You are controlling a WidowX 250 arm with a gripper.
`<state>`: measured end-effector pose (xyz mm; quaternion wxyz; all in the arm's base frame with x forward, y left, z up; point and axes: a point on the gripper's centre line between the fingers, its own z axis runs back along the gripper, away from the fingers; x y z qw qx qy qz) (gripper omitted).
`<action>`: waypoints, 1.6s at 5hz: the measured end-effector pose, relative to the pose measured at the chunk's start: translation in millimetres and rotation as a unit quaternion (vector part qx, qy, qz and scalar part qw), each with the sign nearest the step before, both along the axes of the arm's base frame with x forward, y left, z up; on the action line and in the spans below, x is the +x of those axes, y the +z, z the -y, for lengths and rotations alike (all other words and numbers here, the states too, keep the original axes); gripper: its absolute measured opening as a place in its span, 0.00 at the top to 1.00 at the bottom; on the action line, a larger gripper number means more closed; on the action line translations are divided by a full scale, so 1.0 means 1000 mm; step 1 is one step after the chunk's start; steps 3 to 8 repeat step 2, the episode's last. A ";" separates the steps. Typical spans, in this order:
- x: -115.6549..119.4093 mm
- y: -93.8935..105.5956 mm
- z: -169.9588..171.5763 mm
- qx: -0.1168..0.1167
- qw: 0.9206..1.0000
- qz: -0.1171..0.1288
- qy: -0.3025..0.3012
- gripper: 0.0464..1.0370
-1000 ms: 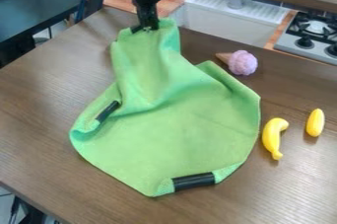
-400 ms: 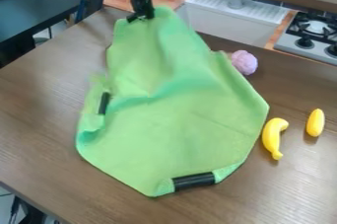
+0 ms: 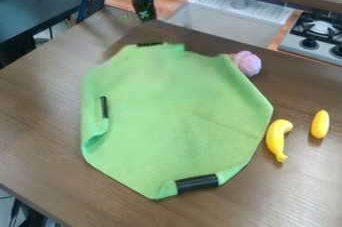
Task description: Unfold the cloth from bottom right to top left
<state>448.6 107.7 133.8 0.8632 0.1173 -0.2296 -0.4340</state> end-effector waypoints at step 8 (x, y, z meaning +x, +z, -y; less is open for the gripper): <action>-0.003 0.008 -0.011 -0.015 1.000 -0.003 0.016 0.04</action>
